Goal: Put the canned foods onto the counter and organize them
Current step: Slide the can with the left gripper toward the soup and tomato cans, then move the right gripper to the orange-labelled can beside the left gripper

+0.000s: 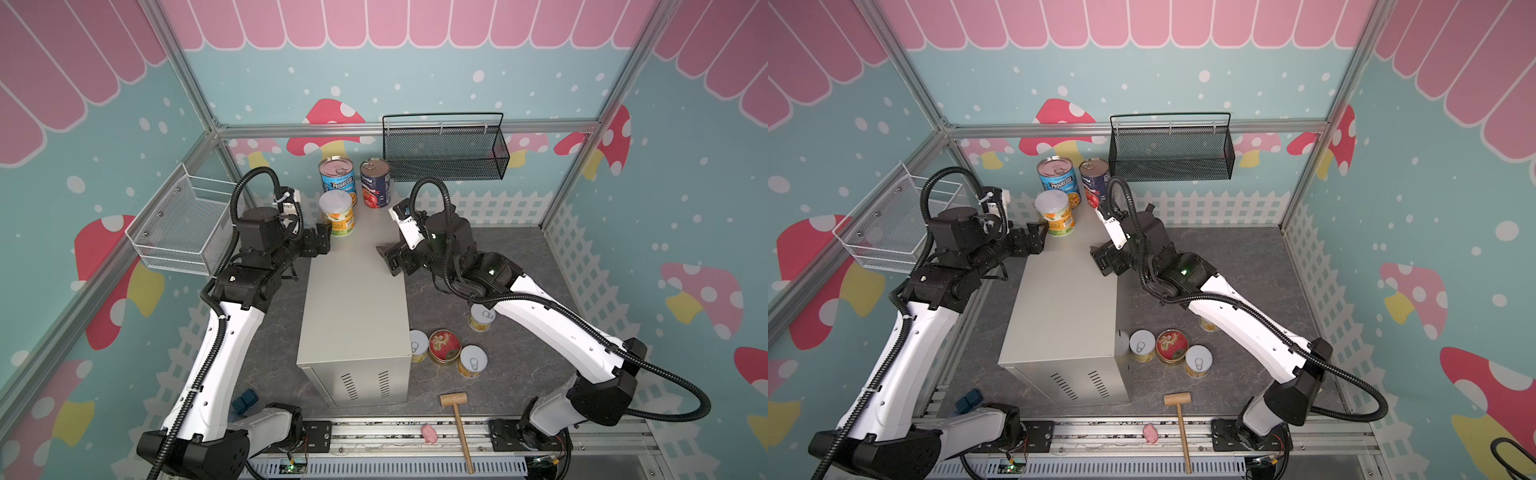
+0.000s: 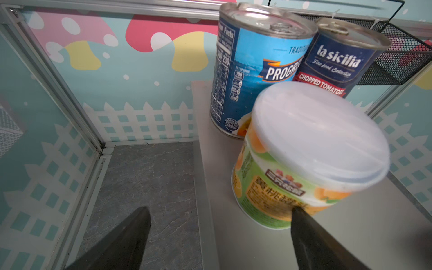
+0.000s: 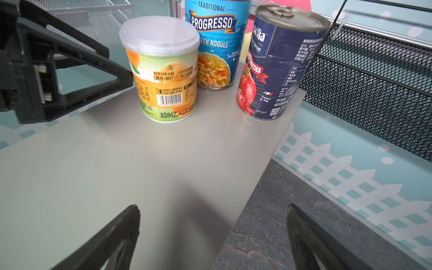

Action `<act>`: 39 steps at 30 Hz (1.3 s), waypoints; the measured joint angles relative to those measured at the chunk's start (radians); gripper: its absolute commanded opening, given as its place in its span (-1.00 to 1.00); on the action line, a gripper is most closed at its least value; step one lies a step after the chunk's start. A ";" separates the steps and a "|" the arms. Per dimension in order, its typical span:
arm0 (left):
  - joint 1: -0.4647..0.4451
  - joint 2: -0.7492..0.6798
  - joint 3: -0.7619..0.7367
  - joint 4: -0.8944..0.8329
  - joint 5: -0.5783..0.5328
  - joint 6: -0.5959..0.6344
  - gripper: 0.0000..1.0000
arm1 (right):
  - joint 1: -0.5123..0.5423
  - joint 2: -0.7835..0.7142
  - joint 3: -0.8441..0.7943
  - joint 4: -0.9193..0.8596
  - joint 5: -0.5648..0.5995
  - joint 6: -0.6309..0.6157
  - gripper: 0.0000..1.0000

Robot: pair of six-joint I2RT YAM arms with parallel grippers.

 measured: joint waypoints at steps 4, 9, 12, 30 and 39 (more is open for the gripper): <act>0.012 0.013 0.000 0.000 0.014 -0.004 0.87 | 0.000 0.000 -0.003 0.000 0.002 0.000 0.96; 0.014 0.023 0.010 0.001 0.023 -0.007 0.88 | 0.000 -0.004 -0.009 0.000 0.010 0.000 0.97; 0.016 0.023 0.012 0.005 0.021 -0.010 0.91 | 0.000 -0.005 -0.010 0.000 0.016 0.000 0.97; 0.111 0.023 0.031 -0.037 -0.110 -0.059 0.98 | 0.000 0.100 0.105 0.001 -0.073 -0.055 0.18; 0.190 0.040 0.040 -0.028 0.066 -0.071 0.98 | 0.000 0.255 0.291 0.001 -0.118 -0.064 -0.08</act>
